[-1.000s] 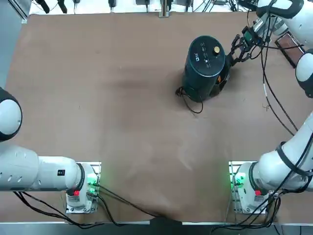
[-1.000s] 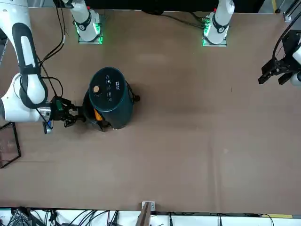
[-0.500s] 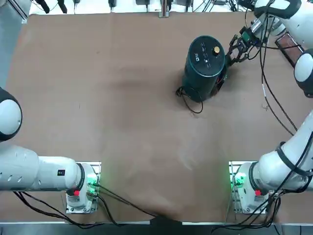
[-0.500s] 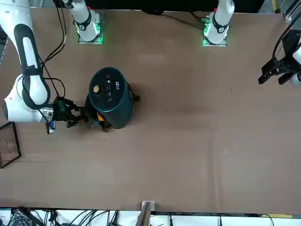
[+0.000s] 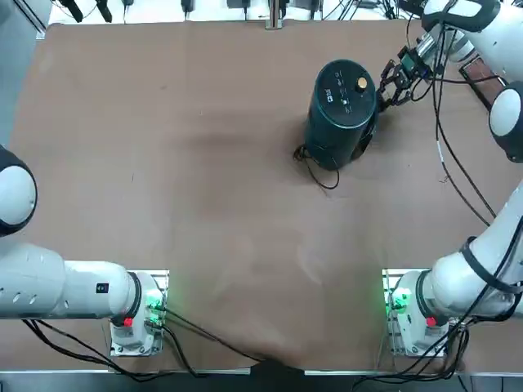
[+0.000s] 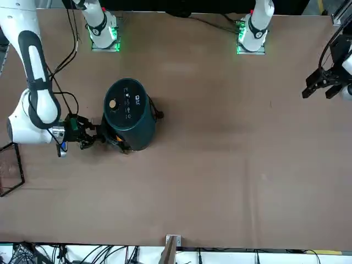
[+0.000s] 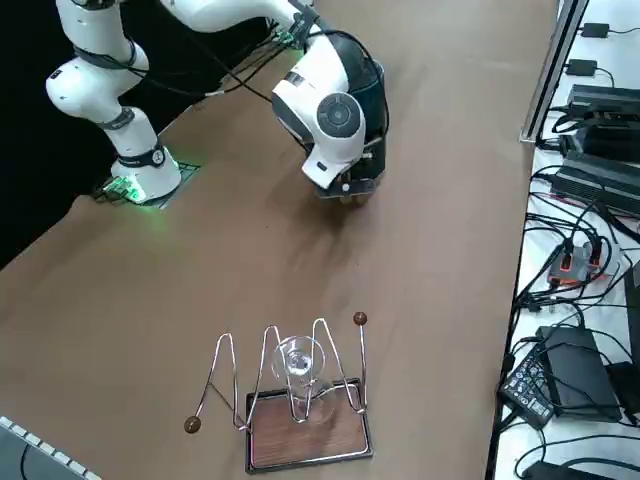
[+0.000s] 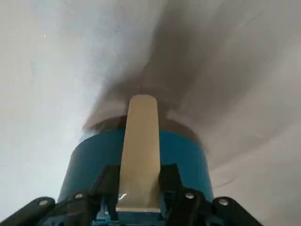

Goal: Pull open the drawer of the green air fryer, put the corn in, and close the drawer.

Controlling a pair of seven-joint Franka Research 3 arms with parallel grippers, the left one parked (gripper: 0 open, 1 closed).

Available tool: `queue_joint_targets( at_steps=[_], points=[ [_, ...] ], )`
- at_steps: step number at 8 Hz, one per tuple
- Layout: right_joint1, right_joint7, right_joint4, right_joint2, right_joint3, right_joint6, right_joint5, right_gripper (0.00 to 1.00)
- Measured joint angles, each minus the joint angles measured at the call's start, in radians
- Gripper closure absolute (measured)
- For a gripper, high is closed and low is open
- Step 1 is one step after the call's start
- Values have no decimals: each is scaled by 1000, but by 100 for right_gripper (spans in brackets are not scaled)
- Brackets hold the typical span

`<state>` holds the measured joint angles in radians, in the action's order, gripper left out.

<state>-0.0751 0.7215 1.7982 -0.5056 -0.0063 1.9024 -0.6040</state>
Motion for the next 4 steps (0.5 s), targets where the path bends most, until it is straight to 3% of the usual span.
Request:
queue_joint_targets(
  at_steps=[4],
  points=[
    [5, 0, -1, 0, -1, 0, 0, 54]
  ],
)
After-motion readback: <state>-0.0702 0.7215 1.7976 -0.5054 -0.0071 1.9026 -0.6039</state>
